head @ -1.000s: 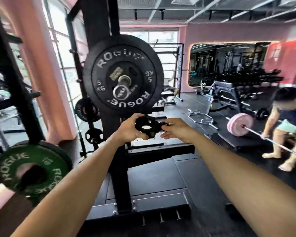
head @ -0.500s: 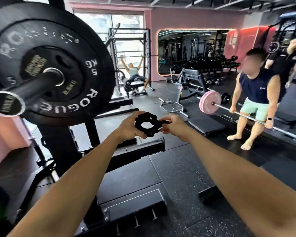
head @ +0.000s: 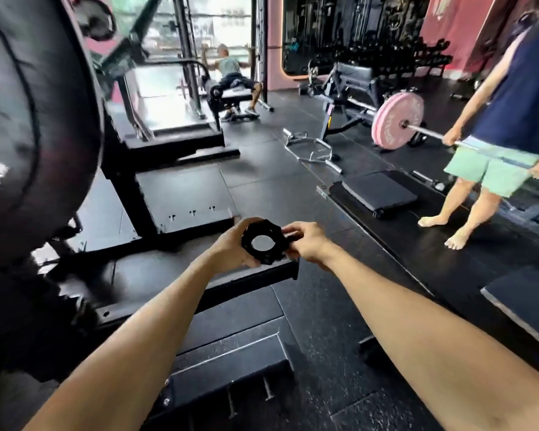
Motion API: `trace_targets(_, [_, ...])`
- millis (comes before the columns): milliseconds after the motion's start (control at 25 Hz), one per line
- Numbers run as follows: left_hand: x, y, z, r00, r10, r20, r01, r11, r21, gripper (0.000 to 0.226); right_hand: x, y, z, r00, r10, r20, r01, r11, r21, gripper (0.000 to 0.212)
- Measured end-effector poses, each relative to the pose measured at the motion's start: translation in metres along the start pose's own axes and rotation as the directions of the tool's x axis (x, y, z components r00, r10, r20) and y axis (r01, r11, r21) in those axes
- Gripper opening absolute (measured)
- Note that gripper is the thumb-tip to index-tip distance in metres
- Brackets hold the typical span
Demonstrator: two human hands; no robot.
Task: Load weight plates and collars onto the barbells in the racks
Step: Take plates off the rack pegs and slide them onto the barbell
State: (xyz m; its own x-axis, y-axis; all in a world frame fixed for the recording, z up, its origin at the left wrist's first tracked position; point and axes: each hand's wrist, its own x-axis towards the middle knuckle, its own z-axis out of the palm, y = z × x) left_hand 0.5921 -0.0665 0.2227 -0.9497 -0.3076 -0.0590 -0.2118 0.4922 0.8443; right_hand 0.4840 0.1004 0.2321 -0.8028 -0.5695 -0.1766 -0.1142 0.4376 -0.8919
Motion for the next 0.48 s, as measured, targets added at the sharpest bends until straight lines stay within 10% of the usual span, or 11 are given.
trace_targets(480, [0.106, -0.144, 0.032, 0.955, -0.275, 0.109, 0.271, 0.961, 0.052, 0.095, 0.149, 0.104, 0.083, 0.961, 0.239, 0.139, -0.212, 0.959, -0.188, 0.039])
